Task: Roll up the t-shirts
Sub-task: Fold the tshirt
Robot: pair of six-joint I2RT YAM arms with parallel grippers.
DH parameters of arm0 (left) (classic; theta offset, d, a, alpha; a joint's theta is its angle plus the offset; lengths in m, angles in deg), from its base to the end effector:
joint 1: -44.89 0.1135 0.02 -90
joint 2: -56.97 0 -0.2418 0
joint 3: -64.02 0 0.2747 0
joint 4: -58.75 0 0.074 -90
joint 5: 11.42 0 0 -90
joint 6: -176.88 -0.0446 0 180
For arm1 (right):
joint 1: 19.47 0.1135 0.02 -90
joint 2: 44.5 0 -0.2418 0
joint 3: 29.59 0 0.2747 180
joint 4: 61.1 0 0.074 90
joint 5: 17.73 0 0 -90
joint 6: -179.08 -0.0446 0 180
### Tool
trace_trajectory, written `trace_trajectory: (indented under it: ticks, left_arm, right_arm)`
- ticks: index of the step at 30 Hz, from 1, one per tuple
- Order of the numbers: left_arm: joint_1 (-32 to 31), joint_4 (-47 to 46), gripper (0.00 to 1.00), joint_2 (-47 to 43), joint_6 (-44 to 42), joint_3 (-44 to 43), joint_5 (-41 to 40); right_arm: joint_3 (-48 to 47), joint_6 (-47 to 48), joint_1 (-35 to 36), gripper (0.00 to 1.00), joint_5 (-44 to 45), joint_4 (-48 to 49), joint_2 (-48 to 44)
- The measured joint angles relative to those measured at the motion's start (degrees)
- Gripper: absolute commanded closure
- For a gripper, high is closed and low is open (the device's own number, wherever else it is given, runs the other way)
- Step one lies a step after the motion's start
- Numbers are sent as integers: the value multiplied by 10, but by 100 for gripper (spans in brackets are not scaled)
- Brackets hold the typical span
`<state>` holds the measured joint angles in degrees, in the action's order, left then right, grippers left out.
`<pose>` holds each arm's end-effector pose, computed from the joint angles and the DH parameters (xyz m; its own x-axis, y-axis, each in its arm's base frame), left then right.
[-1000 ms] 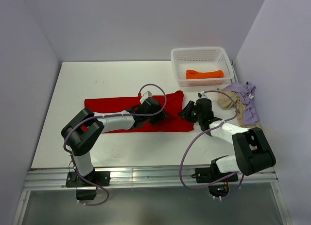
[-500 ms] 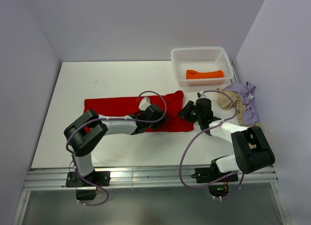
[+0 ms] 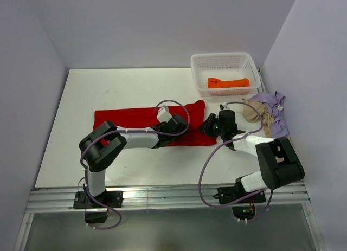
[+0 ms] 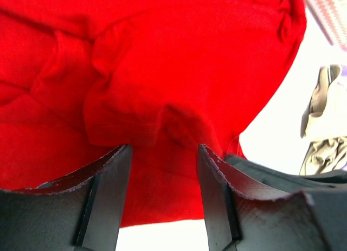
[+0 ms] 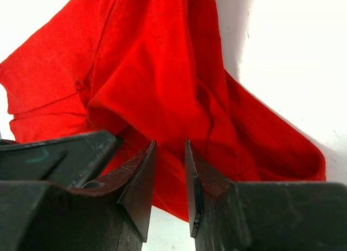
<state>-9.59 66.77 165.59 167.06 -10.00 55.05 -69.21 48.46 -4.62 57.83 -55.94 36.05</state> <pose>0.2515 -0.3216 0.1089 -0.6342 -0.6665 -0.3919 -0.2895 0.6747 -0.6790 0.2706 0.0833 0.1036 -0.7178 0.4619 -0.5210 0.0310 0.7687 0.6389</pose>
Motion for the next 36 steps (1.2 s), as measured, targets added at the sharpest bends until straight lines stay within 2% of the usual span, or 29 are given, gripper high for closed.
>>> trace_trajectory:
  ticks: [11,16,19,20,26,28,36]
  left_arm:
    - [0,24,46,0,-10,-3,-49]
    - [0,34,50,0,-19,-7,-62]
    - [0,36,59,0,-31,-13,-75]
    - [0,36,68,0,-35,-15,-79]
    - [-3,40,96,0,-63,-36,-109]
    - [-6,43,100,0,-72,-47,-119]
    - [-22,67,100,-2,-92,-72,-145]
  right_arm:
    - [-1,-2,-4,66,-11,3,3]
    - [-1,-2,-5,66,-13,3,3]
    - [-1,-2,-6,67,-14,3,3]
    - [-1,-2,-6,67,-15,3,3]
    - [-1,-2,-7,67,-16,3,3]
    - [-1,-2,-7,67,-16,3,3]
    - [-1,-2,-7,66,-17,5,3]
